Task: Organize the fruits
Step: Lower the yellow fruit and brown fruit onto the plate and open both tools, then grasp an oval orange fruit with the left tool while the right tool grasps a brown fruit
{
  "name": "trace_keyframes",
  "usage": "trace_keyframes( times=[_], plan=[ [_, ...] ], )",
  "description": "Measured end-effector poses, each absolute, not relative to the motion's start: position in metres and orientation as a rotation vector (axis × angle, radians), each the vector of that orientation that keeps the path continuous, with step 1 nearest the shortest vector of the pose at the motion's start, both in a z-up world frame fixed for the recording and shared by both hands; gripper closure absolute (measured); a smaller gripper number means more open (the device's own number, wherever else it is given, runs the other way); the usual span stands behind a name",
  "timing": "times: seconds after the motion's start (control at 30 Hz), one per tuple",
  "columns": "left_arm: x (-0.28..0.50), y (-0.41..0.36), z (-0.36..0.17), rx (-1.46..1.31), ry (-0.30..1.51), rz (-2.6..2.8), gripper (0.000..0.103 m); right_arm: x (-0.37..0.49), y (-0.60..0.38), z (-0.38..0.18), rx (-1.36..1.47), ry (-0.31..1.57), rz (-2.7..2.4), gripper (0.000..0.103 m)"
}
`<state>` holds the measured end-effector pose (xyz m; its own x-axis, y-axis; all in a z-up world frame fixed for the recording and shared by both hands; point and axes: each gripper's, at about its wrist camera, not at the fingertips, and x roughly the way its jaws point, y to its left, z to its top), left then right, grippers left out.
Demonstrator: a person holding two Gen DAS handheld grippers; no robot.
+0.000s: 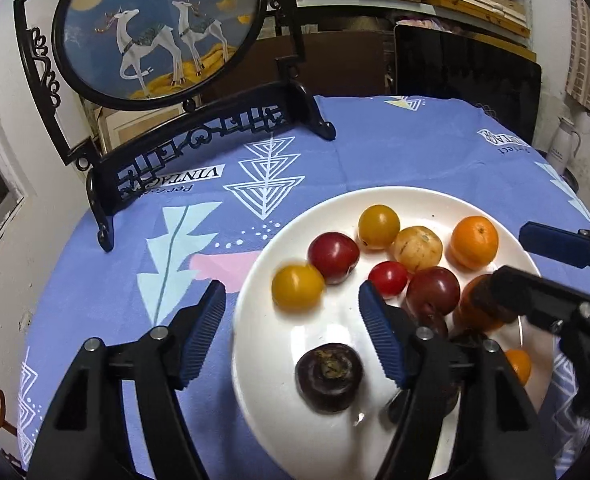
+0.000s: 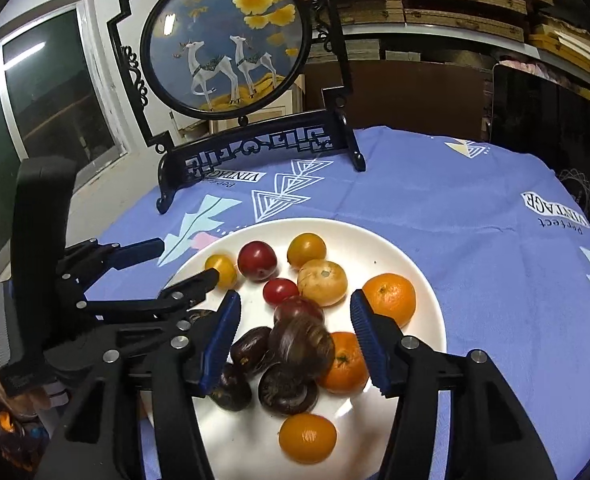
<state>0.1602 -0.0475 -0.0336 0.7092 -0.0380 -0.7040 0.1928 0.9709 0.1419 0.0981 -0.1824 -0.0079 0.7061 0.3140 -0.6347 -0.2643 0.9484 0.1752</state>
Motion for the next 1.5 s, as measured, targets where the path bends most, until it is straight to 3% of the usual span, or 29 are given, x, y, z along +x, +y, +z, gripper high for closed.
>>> trace_keyframes(
  times=[0.2,0.37,0.57,0.8,0.83,0.9,1.33,1.4,1.43,1.5],
  plan=[
    [0.14,-0.028,-0.026,0.176,0.758,-0.129,0.029,0.061,-0.19,-0.009,0.044,0.719,0.333,0.042],
    [0.107,-0.01,-0.023,0.174,0.742,-0.151,0.022,0.014,-0.182,-0.019,0.006,0.766,0.383,0.03],
    [0.074,0.024,-0.031,0.127,0.784,-0.149,0.019,-0.046,-0.148,-0.048,-0.132,0.811,0.473,0.03],
    [0.045,0.038,-0.045,0.148,0.819,-0.152,0.018,-0.051,-0.109,-0.072,-0.206,0.861,0.514,0.03],
    [0.043,0.039,-0.047,0.152,0.823,-0.156,0.018,-0.049,-0.104,-0.075,-0.208,0.872,0.519,0.032],
    [0.037,0.037,-0.049,0.165,0.826,-0.164,0.017,-0.045,-0.098,-0.08,-0.22,0.905,0.529,0.057],
    [0.05,-0.007,-0.083,0.236,0.882,-0.25,0.016,-0.06,-0.132,-0.069,-0.154,0.865,0.47,0.058],
    [0.056,-0.01,-0.087,0.24,0.894,-0.248,0.031,-0.058,-0.134,-0.07,-0.145,0.867,0.467,0.058],
    [0.059,-0.011,-0.091,0.233,0.929,-0.271,0.06,-0.058,-0.135,-0.071,-0.138,0.869,0.468,0.058],
    [0.06,-0.007,-0.091,0.202,0.941,-0.268,0.06,-0.057,-0.135,-0.072,-0.134,0.868,0.468,0.058]
  ],
)
